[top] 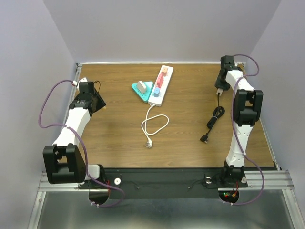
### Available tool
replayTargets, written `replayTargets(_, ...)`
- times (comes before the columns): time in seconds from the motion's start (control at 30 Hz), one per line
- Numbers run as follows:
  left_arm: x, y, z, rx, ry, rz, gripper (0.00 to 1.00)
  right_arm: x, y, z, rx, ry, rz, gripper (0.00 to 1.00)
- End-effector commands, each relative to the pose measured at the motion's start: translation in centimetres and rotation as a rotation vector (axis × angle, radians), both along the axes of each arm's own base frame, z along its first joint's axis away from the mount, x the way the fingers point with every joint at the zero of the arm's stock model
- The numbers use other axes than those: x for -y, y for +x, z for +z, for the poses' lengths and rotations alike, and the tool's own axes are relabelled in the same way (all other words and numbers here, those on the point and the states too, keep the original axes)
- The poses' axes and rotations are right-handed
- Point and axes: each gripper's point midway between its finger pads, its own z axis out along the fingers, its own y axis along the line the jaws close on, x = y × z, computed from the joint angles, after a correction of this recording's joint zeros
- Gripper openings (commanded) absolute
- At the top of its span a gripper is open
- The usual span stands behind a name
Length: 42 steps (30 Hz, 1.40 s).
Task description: Pull the plug off the socket
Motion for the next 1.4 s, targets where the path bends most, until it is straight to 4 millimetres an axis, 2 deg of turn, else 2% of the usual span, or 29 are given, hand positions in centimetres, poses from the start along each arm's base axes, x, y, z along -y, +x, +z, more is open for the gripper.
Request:
replayTargets(0.0, -0.9, 1.5, -0.6, 0.035, 0.026, 0.001, 0.0, 1.6, 0.6, 0.7, 0.002, -0.081, -0.017, 0.0)
replayTargets(0.17, -1.5, 1.4, -4.6, -0.06, 0.05, 0.007, 0.0, 1.8, 0.3, 0.2, -0.008, -0.085, -0.045, 0.0)
replayTargets(0.23, -1.7, 1.2, -6.0, -0.091, 0.054, 0.013, 0.0, 1.9, 0.0, 0.9, 0.005, -0.084, -0.06, 0.08)
replayTargets(0.27, -1.9, 1.1, -6.9, -0.115, 0.061, 0.019, 0.0, 1.9, -0.3, 1.3, 0.008, -0.085, -0.062, 0.29)
replayTargets(0.3, -2.0, 1.1, -7.3, -0.127, 0.065, 0.02, 0.0, 1.9, -0.5, 1.7, 0.013, -0.085, -0.062, 0.43)
replayTargets(0.37, -2.3, 0.9, -8.7, -0.168, 0.077, 0.029, 0.0, 1.9, -1.0, 2.5, 0.019, -0.087, -0.069, 0.56)
replayTargets(0.4, -2.4, 0.8, -9.0, -0.179, 0.079, 0.032, 0.0, 1.8, -1.7, 2.5, 0.01, -0.086, -0.071, 0.66)
replayTargets(0.43, -2.4, 0.8, -9.3, -0.187, 0.079, 0.032, 0.0, 1.9, -2.1, 3.8, 0.029, -0.088, -0.081, 0.7)
replayTargets(0.47, -2.2, 0.6, -9.8, -0.2, 0.071, 0.028, 0.0, 2.1, -2.8, 4.3, 0.026, -0.102, -0.099, 0.83)
replayTargets(0.5, -2.2, 0.6, -9.8, -0.199, 0.068, 0.029, 0.0, 2.3, -3.3, 4.7, 0.029, -0.107, -0.111, 0.91)
replayTargets(0.57, -2.0, 0.6, -10.0, -0.197, 0.062, 0.025, 0.03, 2.4, -4.9, 5.9, 0.035, -0.113, -0.136, 1.0)
replayTargets(0.67, -1.8, 0.6, -9.7, -0.184, 0.051, 0.017, 0.09, 1.1, -7.0, 7.1, 0.05, -0.051, -0.114, 1.0)
replayTargets(0.73, -1.8, 0.4, -9.6, -0.186, 0.051, 0.016, 0.16, -0.7, -7.8, 7.7, 0.066, 0.032, -0.063, 0.98)
replayTargets(0.77, -1.8, 0.2, -9.5, -0.187, 0.05, 0.018, 0.31, -2.9, -8.7, 7.5, 0.065, 0.129, -0.005, 0.95)
replayTargets(0.8, -1.8, 0.1, -9.4, -0.186, 0.048, 0.024, 0.39, -4.1, -9.3, 7.3, 0.06, 0.171, 0.02, 0.94)
replayTargets(0.83, -1.8, -0.1, -9.3, -0.186, 0.048, 0.025, 0.46, -5.3, -10.2, 6.6, 0.037, 0.199, 0.045, 0.93)
replayTargets(0.87, -1.8, 0.0, -8.7, -0.17, 0.045, 0.031, 0.53, -7.4, -11.8, 5.7, 0.005, 0.217, 0.088, 0.93)
replayTargets(0.93, -1.8, -0.2, -8.1, -0.161, 0.045, 0.032, 0.61, -9.6, -13.8, 4.3, -0.042, 0.232, 0.125, 0.93)
replayTargets(0.97, -1.7, -0.2, -7.3, -0.144, 0.041, 0.03, 0.69, -11.0, -14.8, 3.6, -0.062, 0.248, 0.141, 0.93)
replayTargets(1.0, -1.6, -0.4, -7.0, -0.14, 0.036, 0.027, 0.7, -11.6, -16.9, 2.1, -0.105, 0.269, 0.139, 0.93)
replayTargets(1.03, -1.6, -0.3, -6.5, -0.128, 0.034, 0.024, 0.77, -12.2, -17.6, 1.7, -0.109, 0.295, 0.122, 0.93)
replayTargets(1.1, -1.4, -0.2, -5.1, -0.094, 0.03, 0.02, 0.8, -13.2, -18.9, 0.9, -0.112, 0.31, 0.118, 0.92)
replayTargets(1.13, -1.4, -0.2, -4.5, -0.086, 0.031, 0.012, 0.94, -13.3, -20.0, 0.4, -0.118, 0.325, 0.097, 0.92)
replayTargets(1.27, -1.3, -0.3, -1.8, -0.039, 0.034, 0.005, 0.94, -13.2, -21.3, 0.3, -0.094, 0.333, 0.049, 0.89)
replayTargets(1.37, -1.2, -0.4, 0.5, 0.017, 0.03, 0.001, 0.94, -12.9, -21.8, -0.7, -0.108, 0.33, 0.008, 0.85)
